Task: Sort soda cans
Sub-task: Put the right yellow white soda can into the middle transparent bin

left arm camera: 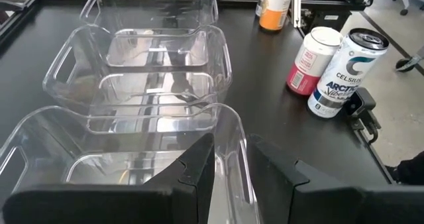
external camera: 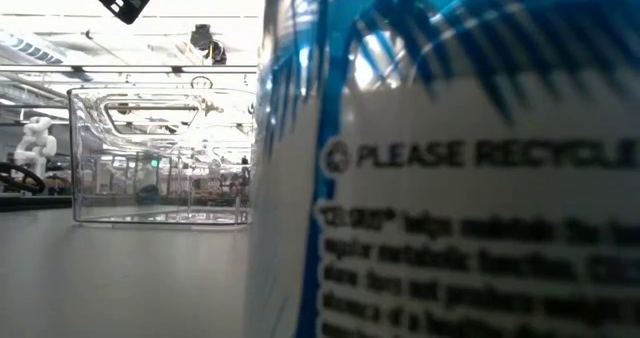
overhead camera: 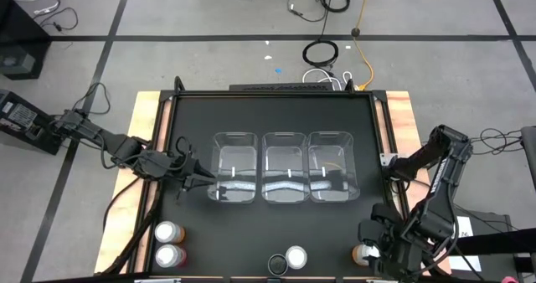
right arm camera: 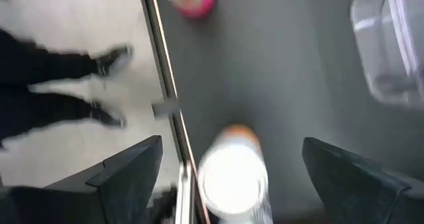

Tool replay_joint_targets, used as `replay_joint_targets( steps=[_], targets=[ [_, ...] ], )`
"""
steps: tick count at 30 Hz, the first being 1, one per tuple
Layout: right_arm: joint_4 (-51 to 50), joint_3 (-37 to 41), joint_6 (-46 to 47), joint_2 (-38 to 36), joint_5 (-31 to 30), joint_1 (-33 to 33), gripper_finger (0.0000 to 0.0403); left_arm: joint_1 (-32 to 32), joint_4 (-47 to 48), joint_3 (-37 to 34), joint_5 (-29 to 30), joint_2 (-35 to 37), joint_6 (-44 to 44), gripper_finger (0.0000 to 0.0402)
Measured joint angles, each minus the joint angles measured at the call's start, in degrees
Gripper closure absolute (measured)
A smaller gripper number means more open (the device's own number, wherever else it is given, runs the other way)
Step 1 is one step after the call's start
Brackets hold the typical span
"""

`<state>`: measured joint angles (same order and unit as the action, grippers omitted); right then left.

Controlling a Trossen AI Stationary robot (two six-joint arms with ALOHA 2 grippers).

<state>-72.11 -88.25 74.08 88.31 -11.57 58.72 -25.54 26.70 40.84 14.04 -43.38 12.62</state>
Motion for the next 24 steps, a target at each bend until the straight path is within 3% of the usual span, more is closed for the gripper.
replay_joint_targets(
  steps=[12, 24],
  targets=[
    [5.6, 0.0, -0.3, 0.0, -0.3, -0.3, 0.0046, 0.0, 0.0, 0.0, 0.4, 0.0, 0.0, 0.0303],
    [-2.8, 0.0, 2.1, 0.0, 1.8, -1.0, 0.0045, 0.0, 0.0, 0.0, 1.2, 0.0, 0.0, 0.0303]
  ],
)
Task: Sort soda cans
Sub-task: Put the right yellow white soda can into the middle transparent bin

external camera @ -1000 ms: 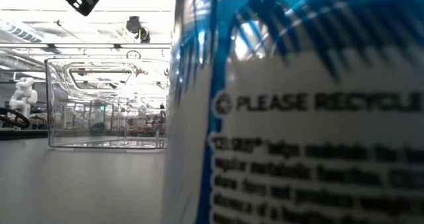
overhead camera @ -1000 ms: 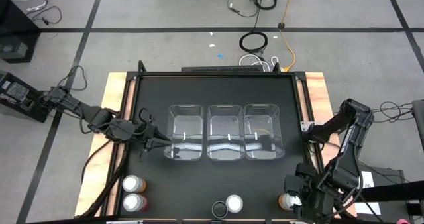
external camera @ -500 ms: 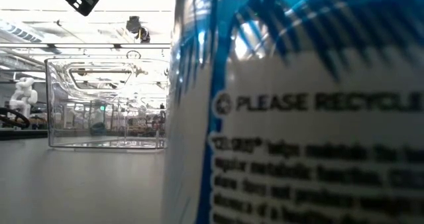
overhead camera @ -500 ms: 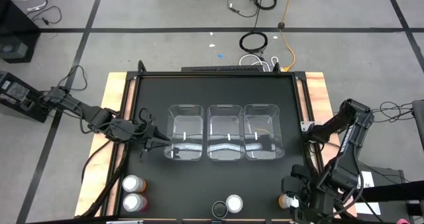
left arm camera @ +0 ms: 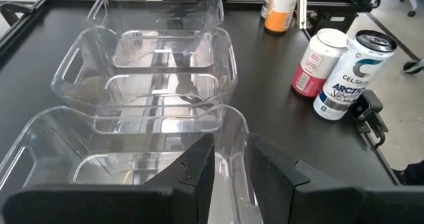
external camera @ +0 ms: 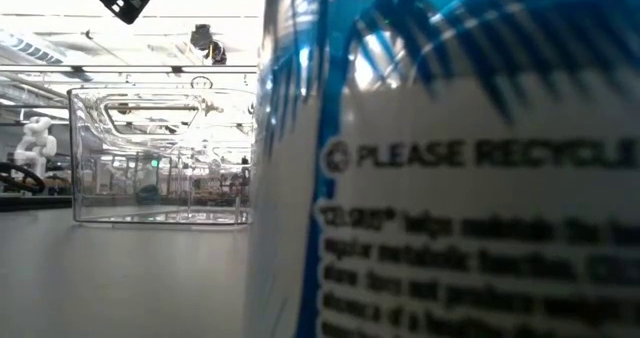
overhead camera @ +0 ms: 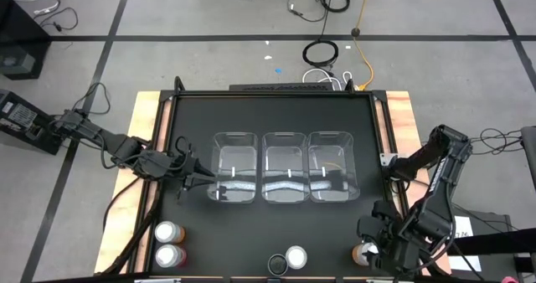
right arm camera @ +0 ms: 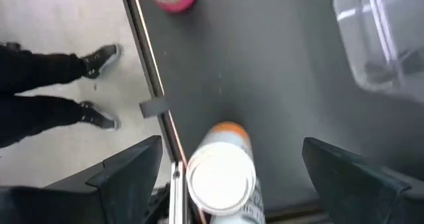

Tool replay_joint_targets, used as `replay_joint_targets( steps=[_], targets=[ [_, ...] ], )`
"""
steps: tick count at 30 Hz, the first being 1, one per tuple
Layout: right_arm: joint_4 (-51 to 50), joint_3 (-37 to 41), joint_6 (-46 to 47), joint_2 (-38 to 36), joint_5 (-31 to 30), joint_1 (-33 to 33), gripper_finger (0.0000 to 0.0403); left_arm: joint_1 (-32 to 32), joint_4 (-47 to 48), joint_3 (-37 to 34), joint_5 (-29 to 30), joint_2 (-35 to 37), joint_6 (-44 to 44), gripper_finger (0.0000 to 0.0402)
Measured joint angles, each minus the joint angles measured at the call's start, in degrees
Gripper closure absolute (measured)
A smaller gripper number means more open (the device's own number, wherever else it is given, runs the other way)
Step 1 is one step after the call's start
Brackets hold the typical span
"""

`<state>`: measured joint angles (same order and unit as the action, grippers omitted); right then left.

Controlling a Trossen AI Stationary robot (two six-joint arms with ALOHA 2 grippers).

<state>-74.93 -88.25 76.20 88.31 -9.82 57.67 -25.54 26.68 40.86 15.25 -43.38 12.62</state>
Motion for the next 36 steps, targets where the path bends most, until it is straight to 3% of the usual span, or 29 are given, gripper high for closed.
replay_joint_targets(
  steps=[7, 13, 23, 36],
  targets=[
    [-3.9, 0.0, 2.5, 0.0, 2.8, -0.3, 0.0006, 0.0, 0.0, 0.0, 0.0, 0.0, 0.0, 0.0303],
    [-7.8, 0.0, 1.9, 0.0, 2.2, -0.3, 0.0004, 0.0, 0.0, 0.0, 0.0, 0.0, 0.0, 0.0303],
    [-3.7, 0.0, 0.7, 0.0, 1.2, -0.3, 0.0005, 0.0, 0.0, 0.0, 0.0, 0.0, -1.2, 0.0303],
    [-2.9, 0.0, -7.1, 7.8, 8.6, 0.2, 0.0007, 0.0, 0.0, 0.0, 0.1, 0.0, -1.4, 0.0303]
  ],
)
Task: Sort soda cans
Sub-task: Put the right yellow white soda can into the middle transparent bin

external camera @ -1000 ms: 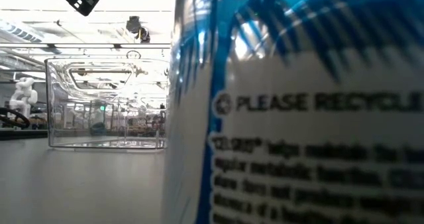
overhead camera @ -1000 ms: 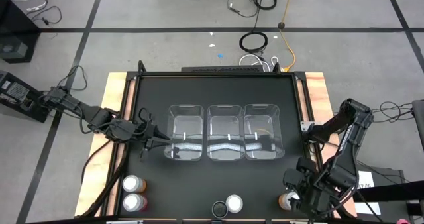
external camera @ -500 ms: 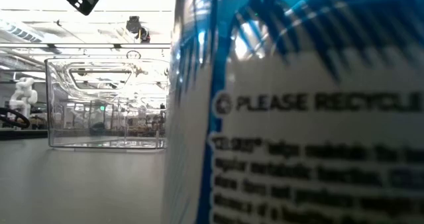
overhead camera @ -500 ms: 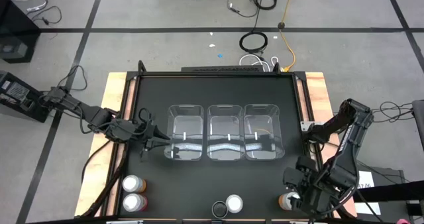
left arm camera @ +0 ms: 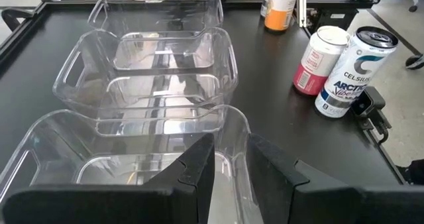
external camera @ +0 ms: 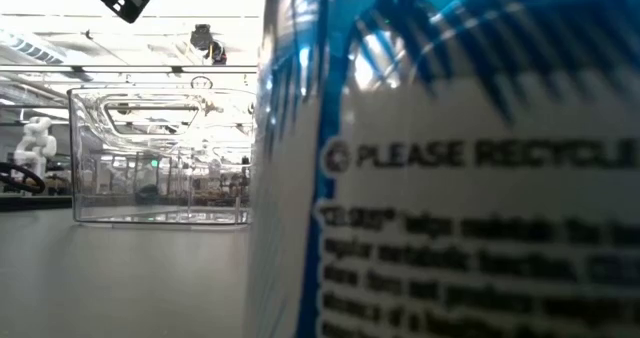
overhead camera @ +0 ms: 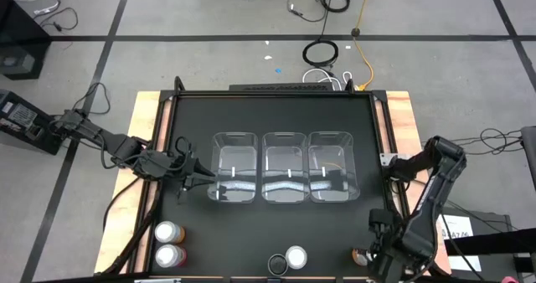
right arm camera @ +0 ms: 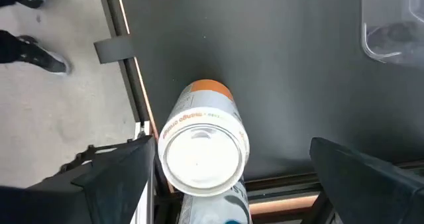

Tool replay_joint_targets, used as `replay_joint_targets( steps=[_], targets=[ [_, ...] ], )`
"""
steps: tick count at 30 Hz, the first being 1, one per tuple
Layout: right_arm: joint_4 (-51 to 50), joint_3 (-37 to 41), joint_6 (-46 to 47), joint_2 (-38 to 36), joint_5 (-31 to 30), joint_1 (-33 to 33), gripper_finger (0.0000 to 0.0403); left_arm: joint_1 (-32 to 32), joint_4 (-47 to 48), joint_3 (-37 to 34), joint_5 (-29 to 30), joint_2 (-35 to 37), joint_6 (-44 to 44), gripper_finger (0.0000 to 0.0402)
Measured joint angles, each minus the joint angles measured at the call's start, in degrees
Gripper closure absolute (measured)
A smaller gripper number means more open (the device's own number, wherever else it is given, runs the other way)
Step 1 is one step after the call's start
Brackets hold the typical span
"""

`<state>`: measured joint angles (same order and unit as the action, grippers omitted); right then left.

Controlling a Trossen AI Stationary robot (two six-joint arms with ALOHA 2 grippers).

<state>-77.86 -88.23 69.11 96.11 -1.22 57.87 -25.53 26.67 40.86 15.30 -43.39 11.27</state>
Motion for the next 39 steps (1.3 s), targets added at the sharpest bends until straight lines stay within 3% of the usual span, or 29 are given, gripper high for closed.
replay_joint_targets(
  steps=[7, 21, 39],
  targets=[
    [0.3, 0.0, 3.0, 1.5, -0.2, 1.5, 0.0007, 0.0, 0.0, 0.0, 0.0, 0.0, -0.1, 0.0303],
    [1.5, 0.1, 10.1, 1.8, -6.2, 6.2, 0.0007, 0.0, 0.0, 0.0, 0.0, 0.0, 0.0, 0.0303],
    [10.5, 10.1, 12.8, 1.8, -6.1, 8.2, 0.0007, 0.0, -0.1, 0.0, 0.0, 0.0, 0.4, 0.0303]
  ],
)
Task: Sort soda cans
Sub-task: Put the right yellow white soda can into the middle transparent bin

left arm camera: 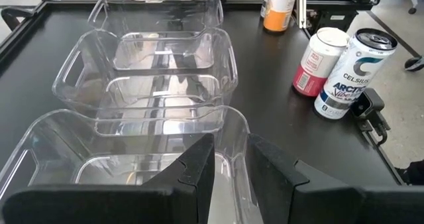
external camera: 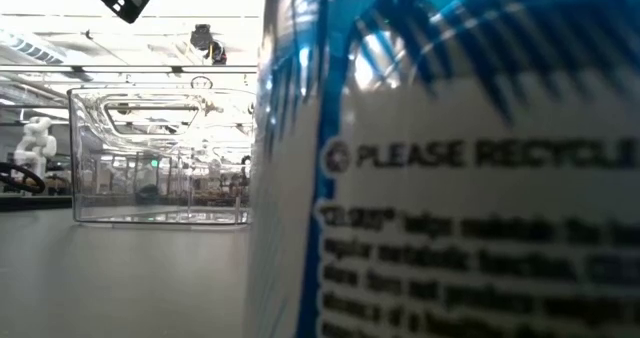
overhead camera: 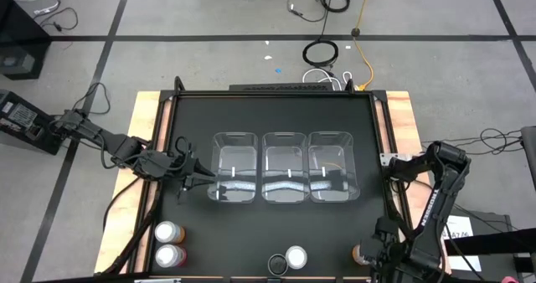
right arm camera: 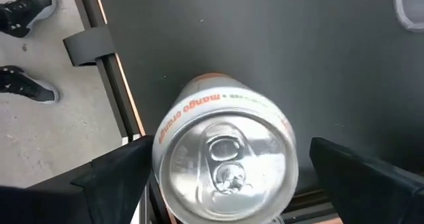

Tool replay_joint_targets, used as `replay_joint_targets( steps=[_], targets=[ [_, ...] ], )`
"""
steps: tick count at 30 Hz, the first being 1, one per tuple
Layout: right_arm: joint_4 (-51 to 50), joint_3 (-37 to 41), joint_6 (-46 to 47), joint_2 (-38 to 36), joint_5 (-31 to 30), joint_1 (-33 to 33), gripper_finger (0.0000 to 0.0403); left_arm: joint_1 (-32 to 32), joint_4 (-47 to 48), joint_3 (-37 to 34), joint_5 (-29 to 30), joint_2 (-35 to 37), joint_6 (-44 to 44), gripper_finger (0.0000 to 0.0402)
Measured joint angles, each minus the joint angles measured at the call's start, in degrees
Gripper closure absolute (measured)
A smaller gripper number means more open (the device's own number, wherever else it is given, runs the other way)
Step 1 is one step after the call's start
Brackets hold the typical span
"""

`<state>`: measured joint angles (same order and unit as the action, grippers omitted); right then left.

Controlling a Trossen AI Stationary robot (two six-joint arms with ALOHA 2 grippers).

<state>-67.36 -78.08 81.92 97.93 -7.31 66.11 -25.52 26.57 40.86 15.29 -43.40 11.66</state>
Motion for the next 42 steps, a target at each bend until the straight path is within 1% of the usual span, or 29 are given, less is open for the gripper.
replay_joint_targets(
  steps=[3, 6, 8, 13, 14, 23, 28, 36, 42],
  targets=[
    [0.8, 1.2, 0.5, 0.0, 0.2, 0.0, 0.0009, 0.0, 0.0, 0.0, 0.0, 0.0, 0.0, 0.0303],
    [1.0, 1.2, 0.3, 0.0, 0.1, 0.0, 0.0024, 0.0, 0.0, 0.0, 0.0, 0.0, 0.0, 0.0303],
    [1.1, 1.2, 0.0, 0.0, 0.2, 0.0, 0.0043, 0.0, 0.0, 0.0, 0.1, 0.0, 0.0, 0.0303],
    [1.1, 1.2, -0.1, 0.0, 0.1, -0.1, 0.0113, 0.0, 0.0, 0.0, 1.6, 0.0, -0.1, 0.0303],
    [1.2, 1.2, -0.1, 0.0, 0.1, -0.1, 0.0121, 0.0, 0.1, 0.0, 1.9, 0.0, -0.2, 0.0303],
    [0.9, 1.3, -0.5, -0.5, -0.5, -2.1, 0.0122, 0.0, 0.1, 0.0, 2.8, 0.0, -0.4, 0.0303],
    [0.0, 1.3, -0.7, -3.6, -3.6, -4.6, 0.0122, 0.0, 0.1, 0.0, 2.8, 0.0, -0.4, 0.0303],
    [-1.7, 1.3, -2.5, -8.3, -3.2, -9.9, 0.0122, 0.0, 0.1, 0.0, 2.8, 0.0, -0.5, 0.0303],
    [-1.6, -0.7, -6.5, -9.0, -2.8, -14.8, 0.0122, 0.0, 0.1, 0.0, 2.8, 0.0, -0.1, 0.0303]
  ],
)
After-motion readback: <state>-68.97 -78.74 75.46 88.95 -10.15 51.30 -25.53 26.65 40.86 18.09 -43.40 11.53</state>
